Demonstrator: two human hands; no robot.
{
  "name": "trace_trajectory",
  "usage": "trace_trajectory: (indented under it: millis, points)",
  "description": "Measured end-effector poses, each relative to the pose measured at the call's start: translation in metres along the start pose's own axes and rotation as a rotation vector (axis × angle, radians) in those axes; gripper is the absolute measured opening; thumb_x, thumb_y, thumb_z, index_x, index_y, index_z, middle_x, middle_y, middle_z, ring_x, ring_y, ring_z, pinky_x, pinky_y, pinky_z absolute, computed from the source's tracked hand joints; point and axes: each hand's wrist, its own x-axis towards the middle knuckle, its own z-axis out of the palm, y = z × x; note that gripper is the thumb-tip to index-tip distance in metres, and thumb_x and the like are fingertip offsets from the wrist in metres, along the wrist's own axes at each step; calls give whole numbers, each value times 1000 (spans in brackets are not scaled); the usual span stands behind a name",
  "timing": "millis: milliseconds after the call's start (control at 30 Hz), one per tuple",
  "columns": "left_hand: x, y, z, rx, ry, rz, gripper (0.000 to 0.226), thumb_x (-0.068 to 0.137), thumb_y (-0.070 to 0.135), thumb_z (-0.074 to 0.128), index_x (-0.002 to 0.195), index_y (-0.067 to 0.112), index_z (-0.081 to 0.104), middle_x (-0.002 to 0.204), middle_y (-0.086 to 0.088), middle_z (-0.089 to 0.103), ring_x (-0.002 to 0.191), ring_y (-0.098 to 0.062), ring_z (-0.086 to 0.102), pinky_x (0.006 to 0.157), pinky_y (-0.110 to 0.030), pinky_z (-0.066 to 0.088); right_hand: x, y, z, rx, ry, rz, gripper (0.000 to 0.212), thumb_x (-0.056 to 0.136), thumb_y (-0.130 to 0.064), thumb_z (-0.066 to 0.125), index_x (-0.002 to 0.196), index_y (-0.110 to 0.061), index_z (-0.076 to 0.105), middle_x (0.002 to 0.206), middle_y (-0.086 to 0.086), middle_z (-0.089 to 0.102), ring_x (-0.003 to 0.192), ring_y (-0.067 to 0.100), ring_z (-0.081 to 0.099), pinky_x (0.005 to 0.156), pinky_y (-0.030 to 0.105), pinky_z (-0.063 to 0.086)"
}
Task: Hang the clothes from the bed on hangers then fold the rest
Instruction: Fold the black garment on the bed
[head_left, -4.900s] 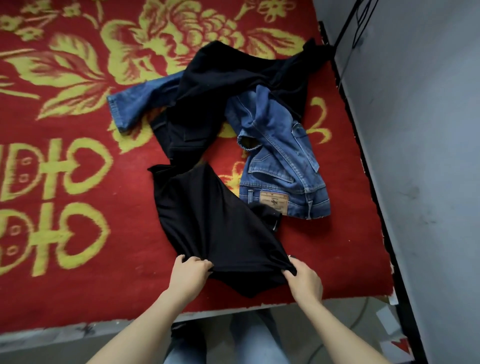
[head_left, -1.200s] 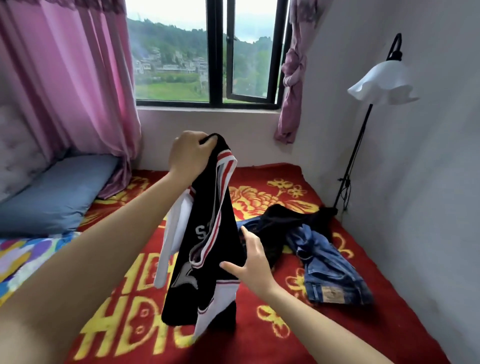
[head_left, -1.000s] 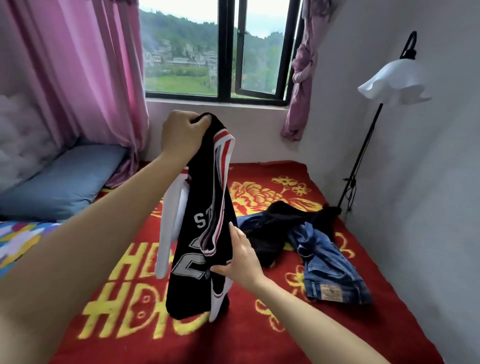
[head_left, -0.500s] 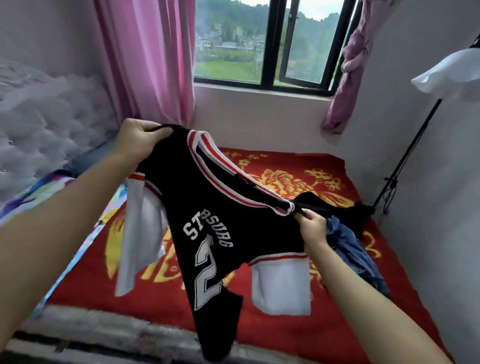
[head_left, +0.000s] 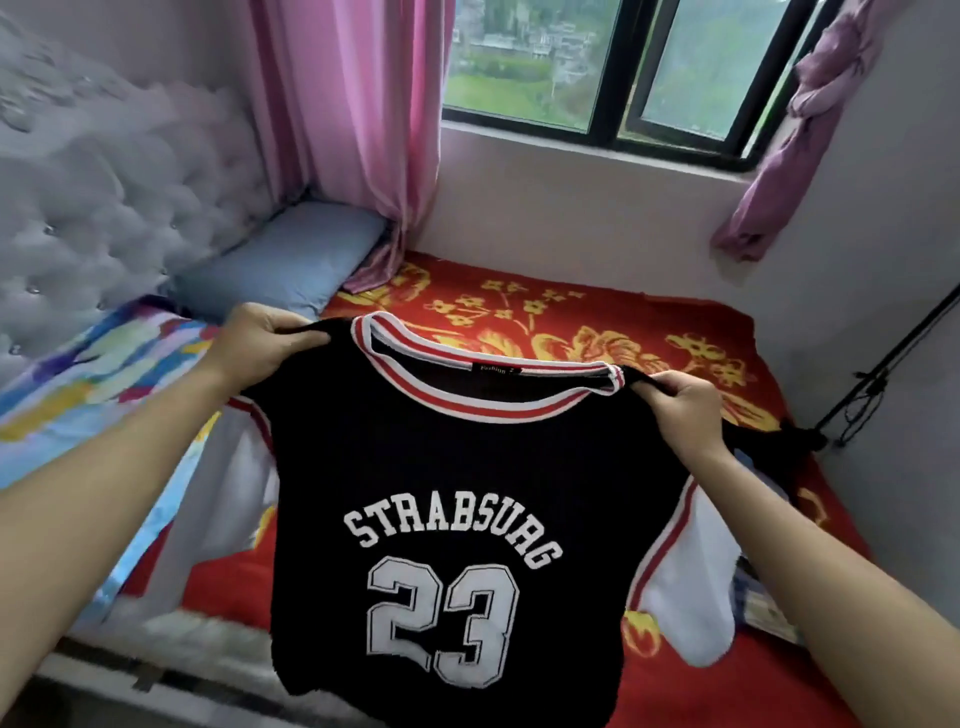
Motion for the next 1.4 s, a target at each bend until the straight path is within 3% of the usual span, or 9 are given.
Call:
trace_trajectory:
  millis: [100,233,333,533,667,833,1033,1267,1400]
  points:
    - [92,-60,28,217,76,-91,23,85,25,68,99,7,74,93,-13,72,91,-23,66,76,-33,46,78,-6,86,-176,-20,183,26,90,-31,60,101,-9,69,99,13,69,99,30,60,76,34,43]
    - [166,-140,69,308,-37,-441,55,85,36,66,134,17,50,134,-14,53,128,-36,42,105,-41,31,135,3,179,-369,-137,244,58,93,-43,51,141,-11,38,136,21,44,128,36,35,101,42,32]
    - [128,-217,96,425,-242,-617,70,85,33,65,144,15,32,141,-20,42,132,-38,35,108,-41,29,99,40,227,-497,-312,197,55,94,-43,49,140,-13,39,135,15,45,125,33,39,96,44,37]
    - [9,-339,131,549,-493,-965,75,87,44,58,147,20,19,142,-21,37,131,-39,31,104,-45,33,-21,143,272,-620,-579,733,56,94,-40,48,142,-15,34,137,19,39,126,37,38,99,42,36]
    - [-16,-378,146,599,-466,-1025,78,86,51,57,147,22,19,144,-19,33,133,-39,27,103,-49,30,-55,179,292,-663,-639,805,56,95,-40,47,142,-13,33,142,18,36,129,35,35,100,42,35]
    - [-13,-407,158,693,-377,-877,65,90,36,54,146,17,27,146,-17,33,131,-38,31,102,-48,31,-59,211,327,-678,-624,718,50,94,-39,49,136,-13,41,136,15,43,126,33,38,97,42,37]
    - [31,-433,183,727,-361,-593,62,92,32,56,146,14,31,155,-11,20,140,-31,16,109,-49,22,-22,228,397,-723,-613,370,47,93,-39,50,131,-11,45,127,8,48,120,27,42,92,39,40]
    - [104,-460,225,698,-457,-492,90,85,45,64,151,28,5,159,1,5,144,-21,9,110,-47,20,57,254,458,-735,-719,114,61,97,-42,41,150,-22,18,157,0,17,144,21,12,109,40,27]
    - [126,-465,253,653,-597,-469,95,80,49,67,150,32,4,153,-5,28,141,-21,21,110,-44,17,81,268,466,-782,-815,126,67,96,-41,45,151,-25,10,154,5,23,141,25,21,109,42,27]
